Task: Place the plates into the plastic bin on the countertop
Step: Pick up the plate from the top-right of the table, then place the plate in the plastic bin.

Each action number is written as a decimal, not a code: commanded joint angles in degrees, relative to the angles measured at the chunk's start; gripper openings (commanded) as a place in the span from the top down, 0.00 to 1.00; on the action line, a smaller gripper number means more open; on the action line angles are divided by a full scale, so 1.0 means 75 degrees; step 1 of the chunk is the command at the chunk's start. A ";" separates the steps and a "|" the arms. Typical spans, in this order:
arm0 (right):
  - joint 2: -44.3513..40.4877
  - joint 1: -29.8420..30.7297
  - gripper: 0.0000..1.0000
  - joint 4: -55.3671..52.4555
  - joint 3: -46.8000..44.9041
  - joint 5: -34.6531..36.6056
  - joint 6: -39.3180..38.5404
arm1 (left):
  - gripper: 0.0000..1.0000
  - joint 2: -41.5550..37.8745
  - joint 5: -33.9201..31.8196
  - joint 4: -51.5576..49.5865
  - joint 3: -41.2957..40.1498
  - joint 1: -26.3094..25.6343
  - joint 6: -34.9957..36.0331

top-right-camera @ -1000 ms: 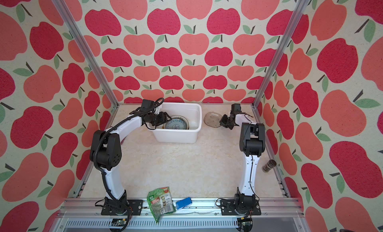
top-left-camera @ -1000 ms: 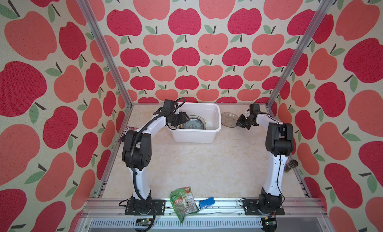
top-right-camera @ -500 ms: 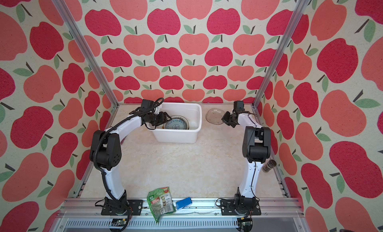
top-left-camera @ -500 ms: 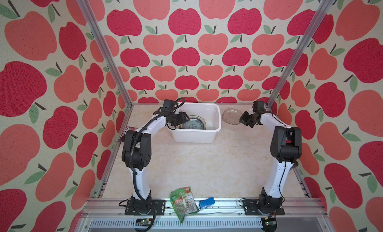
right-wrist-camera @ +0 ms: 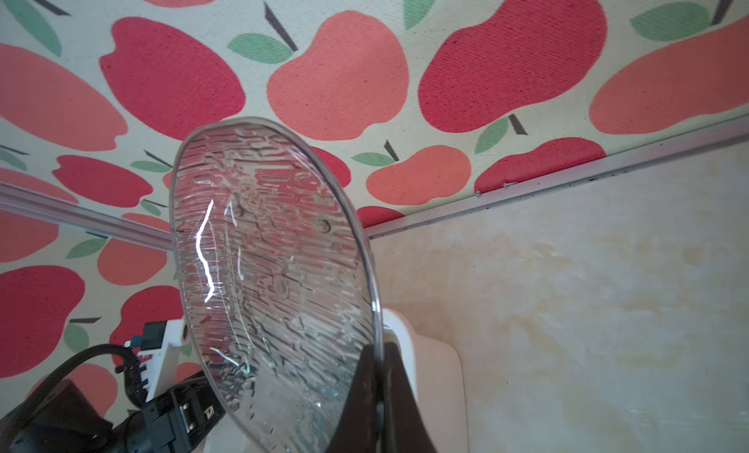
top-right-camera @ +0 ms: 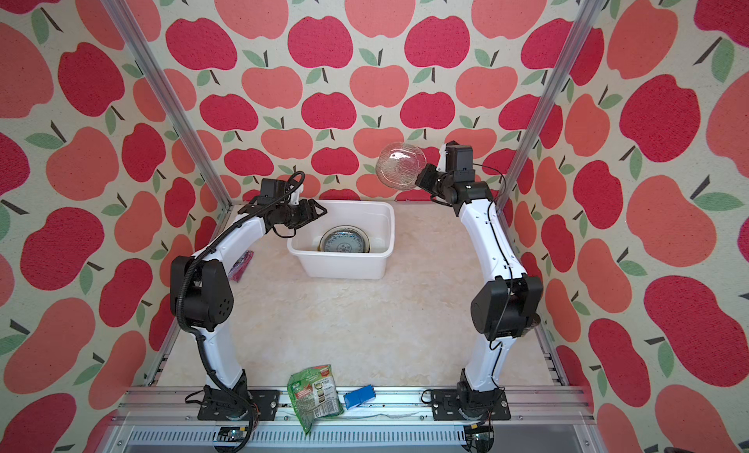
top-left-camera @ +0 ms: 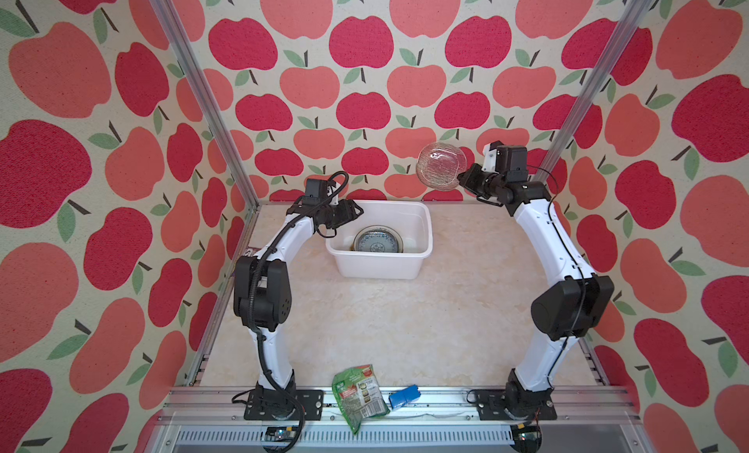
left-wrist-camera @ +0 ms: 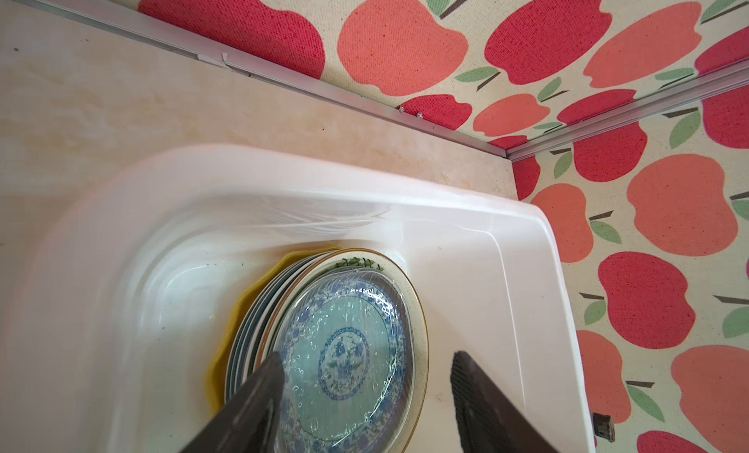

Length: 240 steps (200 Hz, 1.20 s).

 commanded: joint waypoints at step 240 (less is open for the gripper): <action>0.5102 0.2073 1.00 -0.5140 0.5106 -0.0750 -0.1322 | 0.33 -0.0055 0.0543 -0.1418 0.0700 0.0542 -0.0369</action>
